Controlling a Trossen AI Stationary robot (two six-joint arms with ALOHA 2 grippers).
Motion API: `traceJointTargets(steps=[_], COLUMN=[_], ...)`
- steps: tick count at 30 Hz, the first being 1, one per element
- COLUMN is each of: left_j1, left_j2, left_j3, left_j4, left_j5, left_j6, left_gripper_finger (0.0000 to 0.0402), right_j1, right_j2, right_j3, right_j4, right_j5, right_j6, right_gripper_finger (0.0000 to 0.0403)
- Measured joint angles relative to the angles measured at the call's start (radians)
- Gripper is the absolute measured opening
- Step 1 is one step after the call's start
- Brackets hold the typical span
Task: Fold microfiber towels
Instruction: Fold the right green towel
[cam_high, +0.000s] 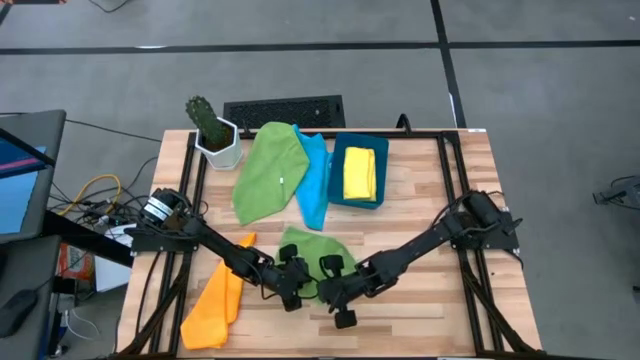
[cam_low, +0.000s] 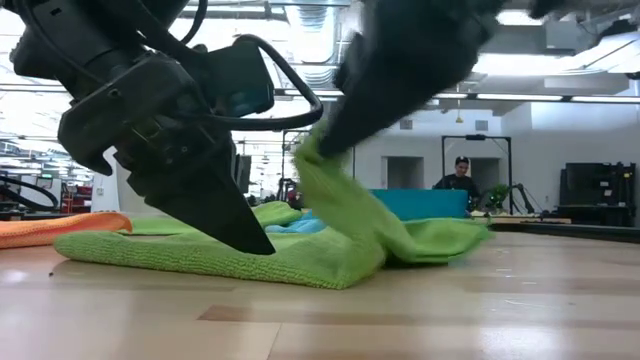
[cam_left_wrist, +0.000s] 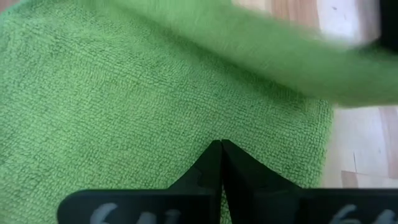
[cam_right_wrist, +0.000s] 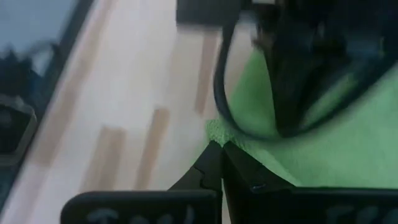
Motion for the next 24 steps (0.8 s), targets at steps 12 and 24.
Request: traceJointTargets(steps=[12,24], left_j1=[0.001,-0.007], left_j2=[0.001,-0.187], left_j3=[-0.001,-0.003], left_j4=[0.012,-0.073], left_j5=[-0.004,-0.068], left_j6=[0.013,0.018], left_gripper_finger=[0.0000,0.0000], right_j1=[-0.014,-0.046], right_j2=[0.049,0.066], right_j3=[-0.005,-0.004], right_j4=[0.014,0.018], right_j5=[-0.008,-0.025], right_j6=[0.004,-0.017], right_gripper_finger=[0.0026,0.0056])
